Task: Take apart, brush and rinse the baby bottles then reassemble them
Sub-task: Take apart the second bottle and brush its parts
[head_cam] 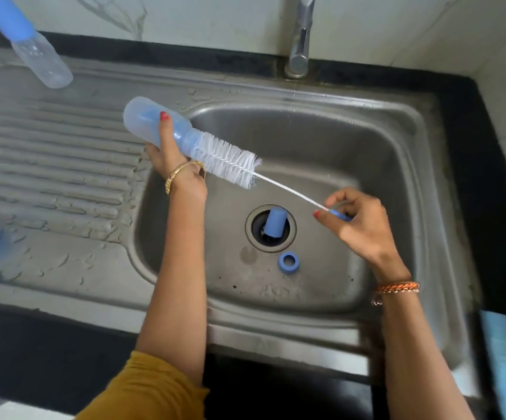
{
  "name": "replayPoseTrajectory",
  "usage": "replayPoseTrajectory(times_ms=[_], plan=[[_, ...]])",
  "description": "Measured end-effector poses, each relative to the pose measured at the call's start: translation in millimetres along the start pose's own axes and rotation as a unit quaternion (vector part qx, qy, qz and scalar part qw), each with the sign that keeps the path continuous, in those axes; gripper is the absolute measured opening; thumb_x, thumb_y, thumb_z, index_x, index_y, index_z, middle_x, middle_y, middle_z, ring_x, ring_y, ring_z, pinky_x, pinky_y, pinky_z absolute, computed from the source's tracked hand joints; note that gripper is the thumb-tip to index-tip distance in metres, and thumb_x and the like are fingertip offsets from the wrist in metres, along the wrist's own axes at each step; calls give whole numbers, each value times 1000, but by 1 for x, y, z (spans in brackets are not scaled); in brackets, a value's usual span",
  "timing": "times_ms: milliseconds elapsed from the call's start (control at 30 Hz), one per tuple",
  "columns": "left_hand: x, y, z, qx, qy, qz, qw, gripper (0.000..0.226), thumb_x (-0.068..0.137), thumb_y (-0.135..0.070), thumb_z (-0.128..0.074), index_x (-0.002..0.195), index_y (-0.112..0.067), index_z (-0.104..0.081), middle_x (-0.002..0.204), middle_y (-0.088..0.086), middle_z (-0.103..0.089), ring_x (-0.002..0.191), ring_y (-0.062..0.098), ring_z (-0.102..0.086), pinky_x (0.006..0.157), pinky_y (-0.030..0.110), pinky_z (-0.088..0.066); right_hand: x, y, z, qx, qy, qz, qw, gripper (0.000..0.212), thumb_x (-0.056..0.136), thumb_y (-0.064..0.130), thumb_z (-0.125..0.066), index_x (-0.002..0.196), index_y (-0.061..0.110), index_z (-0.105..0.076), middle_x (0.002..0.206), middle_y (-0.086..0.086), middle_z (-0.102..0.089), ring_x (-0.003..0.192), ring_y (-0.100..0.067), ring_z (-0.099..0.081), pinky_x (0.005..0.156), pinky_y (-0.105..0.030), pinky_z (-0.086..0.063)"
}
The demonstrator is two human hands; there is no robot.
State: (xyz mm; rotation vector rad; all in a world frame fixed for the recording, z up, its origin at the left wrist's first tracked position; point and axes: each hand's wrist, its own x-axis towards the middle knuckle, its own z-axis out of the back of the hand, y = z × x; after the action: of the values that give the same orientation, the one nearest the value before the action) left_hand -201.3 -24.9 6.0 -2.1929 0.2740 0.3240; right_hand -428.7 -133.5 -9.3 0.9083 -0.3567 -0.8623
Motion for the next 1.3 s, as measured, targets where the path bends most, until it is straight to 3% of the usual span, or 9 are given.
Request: replayPoseTrajectory(times_ms=[167,367,467,600,833,1033,1133,1200,1300], plan=[[2,5,2,-13,52,44,998,43,88,-25,-60,126,-6,-51,112,12,-61,95,23,-64,85,40,-54,-3,3,13,-76,-138,117,981,12,79,22,-72,69,17,-68,58,6,-59,52,-6,-50,53,-12,-37],[11,1,6,-62,48,51,996,20,89,-27,-58,102,-10,-57,101,10,-60,84,22,-60,68,30,-55,-11,28,11,123,236,-166,950,29,91,23,-56,63,17,-62,44,8,-35,34,-3,-23,34,-13,-17],[17,-3,11,-64,55,39,996,31,89,-29,-59,113,-10,-55,109,10,-60,89,22,-61,73,32,-55,-9,31,8,89,174,-94,976,16,81,24,-71,70,15,-63,51,6,-46,39,0,-36,39,-11,-27],[23,-5,12,-79,54,39,995,35,90,-28,-59,120,-11,-53,112,10,-62,90,22,-64,74,32,-55,-3,29,2,-148,-98,82,981,25,76,32,-75,65,11,-66,58,1,-58,55,-14,-52,50,-14,-32],[36,-9,0,-57,94,29,993,54,83,-29,-66,129,-5,-50,129,15,-57,113,28,-59,89,38,-53,-11,37,0,139,185,-119,966,29,84,23,-67,60,7,-65,46,0,-38,35,-6,-26,35,-16,-20],[35,-9,-9,-5,114,51,992,61,78,-26,-70,131,-5,-47,124,15,-59,101,27,-64,77,37,-57,-15,30,-3,-140,-106,55,983,36,91,30,-58,64,8,-66,47,0,-49,52,-22,-48,51,-28,-32],[35,-3,-5,-2,141,94,986,36,91,-27,-57,119,-5,-53,97,8,-64,80,19,-65,64,29,-56,-14,27,2,54,81,-87,991,43,96,28,-50,56,15,-59,34,8,-38,34,-6,-34,38,-19,-26],[38,-5,-6,-28,165,99,981,27,93,-30,-51,105,-6,-56,78,5,-66,71,16,-65,65,28,-54,-15,22,9,151,222,-208,940,44,98,31,-44,57,16,-50,37,10,-30,31,-3,-21,32,-13,-15],[42,-14,-15,-18,165,70,984,27,89,-28,-58,107,-8,-55,85,6,-62,78,19,-62,71,31,-54,-9,17,18,126,242,-228,935,40,97,38,-43,61,18,-46,39,11,-28,32,-2,-18,32,-11,-12]])
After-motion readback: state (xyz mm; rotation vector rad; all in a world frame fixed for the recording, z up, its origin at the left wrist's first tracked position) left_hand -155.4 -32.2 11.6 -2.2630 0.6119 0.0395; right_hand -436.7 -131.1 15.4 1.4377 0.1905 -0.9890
